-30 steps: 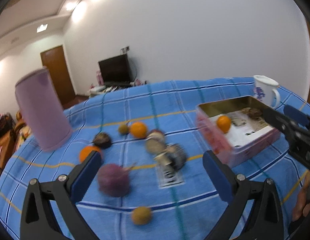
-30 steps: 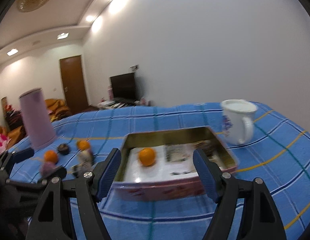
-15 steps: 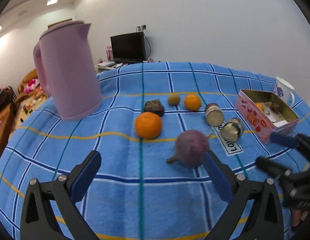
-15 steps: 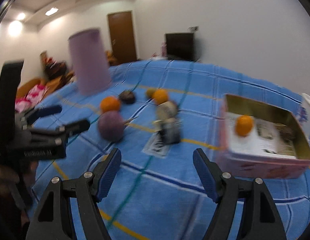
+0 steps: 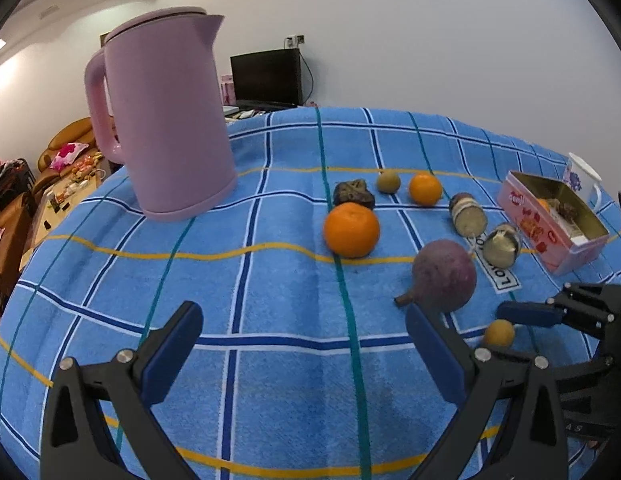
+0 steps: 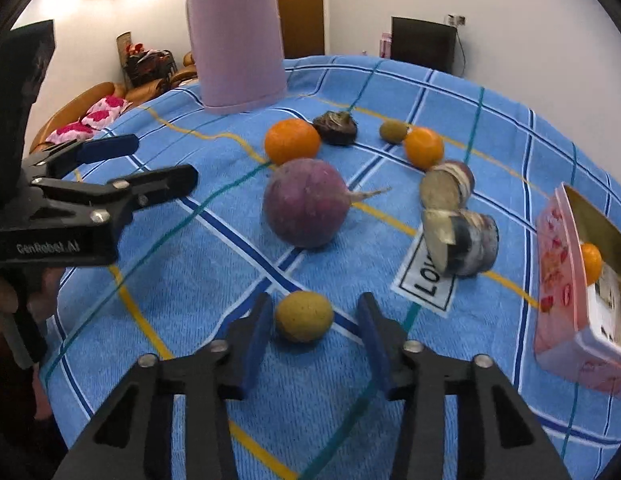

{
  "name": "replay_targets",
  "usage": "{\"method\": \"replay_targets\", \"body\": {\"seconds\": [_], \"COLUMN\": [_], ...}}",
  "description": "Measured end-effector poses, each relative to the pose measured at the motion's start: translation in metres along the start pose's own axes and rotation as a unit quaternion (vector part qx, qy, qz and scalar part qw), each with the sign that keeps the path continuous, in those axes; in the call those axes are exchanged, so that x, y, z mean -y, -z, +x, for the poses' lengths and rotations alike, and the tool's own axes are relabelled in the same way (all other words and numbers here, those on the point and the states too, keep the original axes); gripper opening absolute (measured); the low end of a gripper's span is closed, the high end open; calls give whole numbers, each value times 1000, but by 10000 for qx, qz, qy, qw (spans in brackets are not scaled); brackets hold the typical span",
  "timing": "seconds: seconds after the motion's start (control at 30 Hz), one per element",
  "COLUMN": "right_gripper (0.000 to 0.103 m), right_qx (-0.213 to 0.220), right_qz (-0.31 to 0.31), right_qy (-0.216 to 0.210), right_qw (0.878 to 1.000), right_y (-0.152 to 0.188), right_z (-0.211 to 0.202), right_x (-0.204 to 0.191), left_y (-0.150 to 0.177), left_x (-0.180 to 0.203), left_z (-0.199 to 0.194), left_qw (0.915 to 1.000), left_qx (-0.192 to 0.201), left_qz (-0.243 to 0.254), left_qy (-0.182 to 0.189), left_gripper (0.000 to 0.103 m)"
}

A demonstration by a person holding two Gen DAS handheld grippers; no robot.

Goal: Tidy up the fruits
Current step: 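Move both tools back toward the fruits and grasp the kiwi with the right tool, then grasp the purple turnip with the left tool while the right tool holds the kiwi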

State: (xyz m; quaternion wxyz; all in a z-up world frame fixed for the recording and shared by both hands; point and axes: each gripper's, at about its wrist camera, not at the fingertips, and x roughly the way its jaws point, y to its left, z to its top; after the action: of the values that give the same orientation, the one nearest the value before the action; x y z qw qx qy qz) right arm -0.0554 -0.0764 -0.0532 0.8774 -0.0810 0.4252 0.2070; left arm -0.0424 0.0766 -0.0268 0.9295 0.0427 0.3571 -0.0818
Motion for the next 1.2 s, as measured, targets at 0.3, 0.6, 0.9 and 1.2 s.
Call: {"method": "replay_targets", "body": {"seconds": [0.3,0.6,0.9,1.2], "right_gripper": [30,30,30,30], "right_qx": [413,1125,1353,1627], "right_qz": [334,974,1048,845], "right_qy": [265,805,864,965], "right_qw": [9982,9856,9815,9783], "right_y": [-6,-13,-10,-6], "right_z": [-16,-34,-38,-48], "right_x": [27,72,77,67], "left_y": [-15,-32,-29,-30], "left_x": [24,64,78,65], "left_z": [6,36,67,62], "left_qw": [9984,9951,9908,9935], "left_qx": [-15,-316,-804,-645], "left_qz": [259,427,273,-85], "left_qy": [495,840,1058,929], "left_gripper": [103,97,60,54]}}
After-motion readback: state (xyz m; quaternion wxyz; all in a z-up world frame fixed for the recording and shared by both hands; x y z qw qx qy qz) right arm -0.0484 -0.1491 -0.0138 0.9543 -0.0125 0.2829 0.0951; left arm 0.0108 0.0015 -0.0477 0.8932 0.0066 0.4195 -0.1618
